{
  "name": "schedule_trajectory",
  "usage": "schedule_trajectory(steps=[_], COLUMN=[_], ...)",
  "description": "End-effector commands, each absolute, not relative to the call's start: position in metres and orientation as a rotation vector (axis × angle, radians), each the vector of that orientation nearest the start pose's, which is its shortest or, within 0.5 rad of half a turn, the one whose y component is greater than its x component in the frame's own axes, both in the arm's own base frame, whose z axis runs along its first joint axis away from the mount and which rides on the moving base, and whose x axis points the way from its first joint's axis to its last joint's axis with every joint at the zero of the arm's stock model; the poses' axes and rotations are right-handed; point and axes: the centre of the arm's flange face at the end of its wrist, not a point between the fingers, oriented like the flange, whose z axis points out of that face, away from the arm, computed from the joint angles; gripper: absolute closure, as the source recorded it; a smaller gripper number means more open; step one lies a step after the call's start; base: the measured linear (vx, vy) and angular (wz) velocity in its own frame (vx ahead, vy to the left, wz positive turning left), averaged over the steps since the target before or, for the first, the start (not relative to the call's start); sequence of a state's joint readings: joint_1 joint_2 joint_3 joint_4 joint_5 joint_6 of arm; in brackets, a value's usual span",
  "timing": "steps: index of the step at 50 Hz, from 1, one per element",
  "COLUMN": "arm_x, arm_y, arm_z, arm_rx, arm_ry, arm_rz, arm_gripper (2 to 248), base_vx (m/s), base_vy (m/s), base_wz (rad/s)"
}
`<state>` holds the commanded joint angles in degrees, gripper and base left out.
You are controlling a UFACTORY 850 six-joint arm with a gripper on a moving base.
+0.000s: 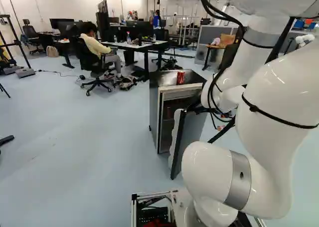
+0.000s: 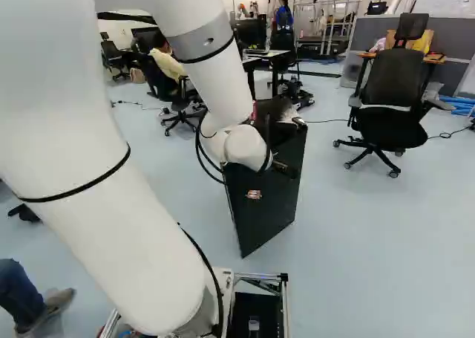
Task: Grab a drink from the fridge
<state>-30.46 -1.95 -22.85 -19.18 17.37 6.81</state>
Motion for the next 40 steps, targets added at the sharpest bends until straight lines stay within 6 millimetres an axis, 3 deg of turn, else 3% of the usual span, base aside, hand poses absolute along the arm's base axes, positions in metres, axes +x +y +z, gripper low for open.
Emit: schedule_trajectory(steps=[40], arm_x=[0.328], arm_y=[-0.142], arm_z=[0.338], arm_rx=[-3.074], arm_ry=[0.264], arm_rz=[-1.034], arm_gripper=[3], base_vx=[0.000], base_vy=[0.000], base_wz=[0.000])
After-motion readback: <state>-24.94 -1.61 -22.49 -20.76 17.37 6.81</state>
